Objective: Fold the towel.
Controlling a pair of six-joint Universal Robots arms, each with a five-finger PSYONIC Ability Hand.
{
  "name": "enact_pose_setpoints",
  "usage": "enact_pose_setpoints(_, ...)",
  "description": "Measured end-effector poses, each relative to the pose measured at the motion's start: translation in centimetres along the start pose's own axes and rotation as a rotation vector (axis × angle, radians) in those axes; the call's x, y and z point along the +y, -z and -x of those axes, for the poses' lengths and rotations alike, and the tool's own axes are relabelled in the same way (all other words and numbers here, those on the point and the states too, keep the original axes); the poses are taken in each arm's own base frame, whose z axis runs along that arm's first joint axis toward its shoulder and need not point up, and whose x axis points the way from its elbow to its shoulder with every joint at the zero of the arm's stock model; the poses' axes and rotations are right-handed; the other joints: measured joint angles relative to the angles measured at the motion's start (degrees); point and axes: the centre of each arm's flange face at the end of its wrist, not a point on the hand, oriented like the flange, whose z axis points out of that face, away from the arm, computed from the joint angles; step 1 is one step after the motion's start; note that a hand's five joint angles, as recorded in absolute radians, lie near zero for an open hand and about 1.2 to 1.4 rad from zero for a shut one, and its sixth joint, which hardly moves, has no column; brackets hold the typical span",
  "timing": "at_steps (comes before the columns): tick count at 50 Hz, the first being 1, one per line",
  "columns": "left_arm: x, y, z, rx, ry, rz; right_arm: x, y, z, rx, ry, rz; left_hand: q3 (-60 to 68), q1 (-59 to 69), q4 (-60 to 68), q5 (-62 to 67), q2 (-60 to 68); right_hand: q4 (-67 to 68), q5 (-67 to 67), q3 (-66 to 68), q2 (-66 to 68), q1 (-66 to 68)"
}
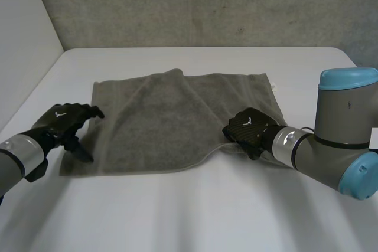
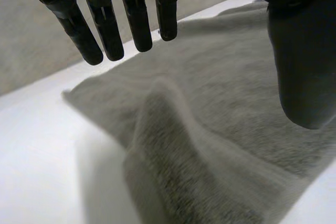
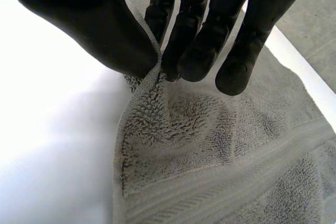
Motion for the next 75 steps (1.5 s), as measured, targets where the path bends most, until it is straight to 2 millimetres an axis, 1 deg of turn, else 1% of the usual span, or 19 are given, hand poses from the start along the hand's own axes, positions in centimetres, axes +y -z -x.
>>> enact_pose_setpoints(5, 0.5, 1.2, -1.5, 0.079, -0.122, 0.002, 0.2, -0.3, 0.0, 0.003, -0.041, -0.004, 1.58, 1.14, 1.26, 1.30, 0.73, 0.00, 0.00, 0.00, 0.00, 0.00)
enact_pose_setpoints(10, 2.2, 2.4, -2.5, 0.124, -0.243, 0.055, 0.5, -0.5, 0.1, -0.002, -0.057, 0.001, 12.04, 11.96, 12.28, 11.85, 11.26, 0.00, 0.00, 0.00, 0.00, 0.00)
enact_pose_setpoints(16, 3.7, 2.7, -2.6, 0.147, -0.312, 0.117, 0.7, -0.5, 0.2, -0.005, -0.059, 0.004, 15.06, 14.85, 15.19, 14.83, 14.45, 0.00, 0.00, 0.00, 0.00, 0.00)
enact_pose_setpoints(21, 4.3, 2.1, -2.3, 0.154, -0.324, 0.143, 0.7, -0.5, 0.3, -0.007, -0.061, 0.007, 15.07, 14.85, 15.20, 14.87, 14.49, 0.00, 0.00, 0.00, 0.00, 0.00)
enact_pose_setpoints(33, 4.2, 0.1, -1.5, 0.149, -0.298, 0.136, 1.0, -0.5, 0.6, -0.017, -0.065, 0.011, 15.07, 14.85, 15.20, 14.87, 14.50, 0.00, 0.00, 0.00, 0.00, 0.00)
enact_pose_setpoints(45, 4.7, -1.4, -1.0, 0.140, -0.256, 0.156, 1.2, -0.6, 0.9, -0.027, -0.065, 0.015, 15.08, 14.85, 15.20, 14.92, 14.64, 0.00, 0.00, 0.00, 0.00, 0.00)
enact_pose_setpoints(54, 4.4, -2.0, -1.1, 0.133, -0.220, 0.150, 1.3, -0.6, 1.0, -0.030, -0.063, 0.018, 18.13, 15.90, 18.27, 16.86, 17.58, 0.00, 0.00, 0.01, 0.00, 0.00)
enact_pose_setpoints(60, 4.1, -2.4, -1.0, 0.127, -0.197, 0.145, 1.4, -0.7, 1.1, -0.035, -0.062, 0.022, 23.89, 23.72, 24.03, 23.36, 23.26, 0.00, 0.00, 0.01, 0.00, 0.00)
enact_pose_setpoints(75, 4.1, -2.5, -0.8, 0.112, -0.188, 0.151, 1.6, -0.7, 1.5, -0.046, -0.059, 0.027, 25.31, 24.84, 25.17, 24.85, 24.79, 0.00, 0.00, 0.01, 0.00, 0.00)
